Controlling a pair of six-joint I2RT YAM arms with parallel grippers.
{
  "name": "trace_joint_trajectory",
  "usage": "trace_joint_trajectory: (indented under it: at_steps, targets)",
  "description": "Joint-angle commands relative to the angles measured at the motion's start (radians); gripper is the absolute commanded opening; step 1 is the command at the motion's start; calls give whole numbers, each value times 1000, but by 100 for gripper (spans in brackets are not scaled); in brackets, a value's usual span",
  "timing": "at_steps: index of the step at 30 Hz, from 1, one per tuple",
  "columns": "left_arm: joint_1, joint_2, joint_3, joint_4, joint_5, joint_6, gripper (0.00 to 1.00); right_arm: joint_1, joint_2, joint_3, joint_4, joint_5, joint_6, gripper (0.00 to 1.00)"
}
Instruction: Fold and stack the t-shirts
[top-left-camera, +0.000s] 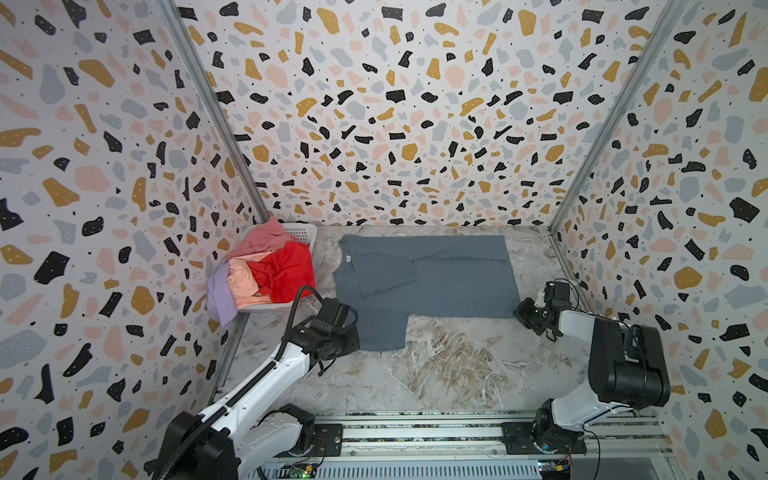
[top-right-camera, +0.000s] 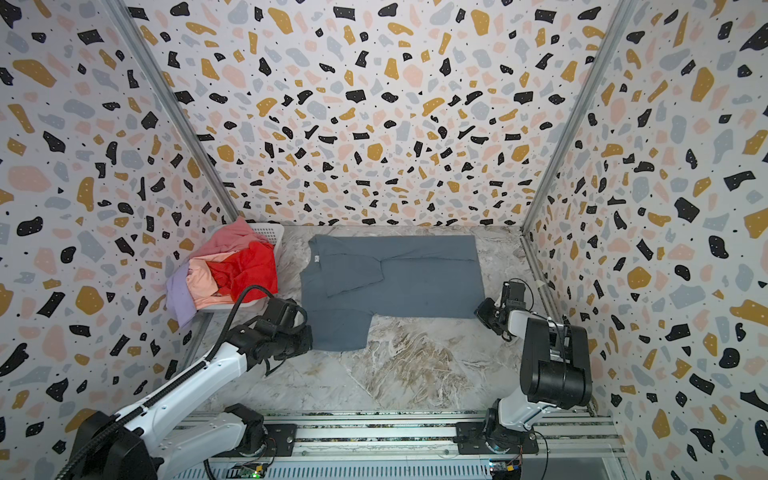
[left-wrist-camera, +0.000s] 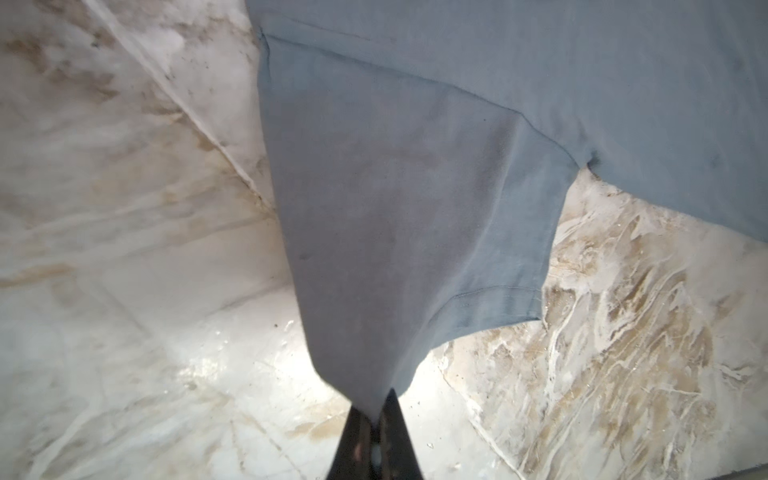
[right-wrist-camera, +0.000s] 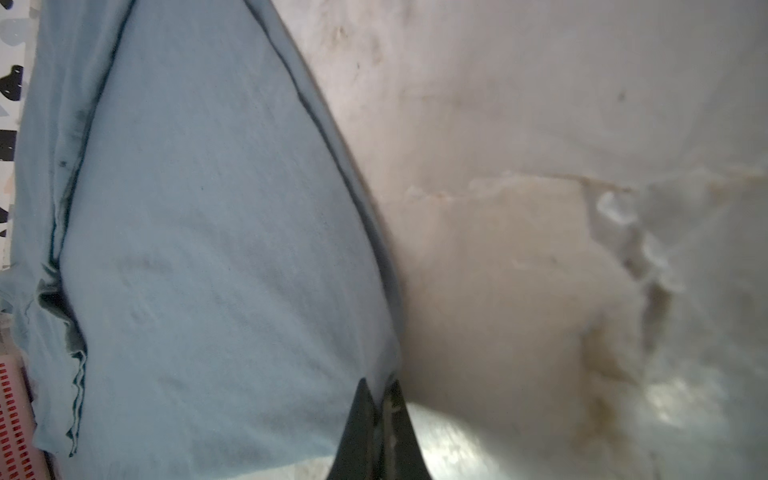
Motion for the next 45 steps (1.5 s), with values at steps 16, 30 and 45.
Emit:
trace_joint_trajectory:
  at_steps: [16, 30, 45]
  targets:
    - [46, 295, 541, 52, -3, 167, 0, 13, -41, 201, -109, -35, -28, 0]
    - [254, 724, 920, 141, 70, 289, 0, 22, 385, 672, -161, -116, -2, 0]
    - [306, 1077, 1220, 184, 177, 324, 0, 22, 560, 802, -157, -95, 48, 0]
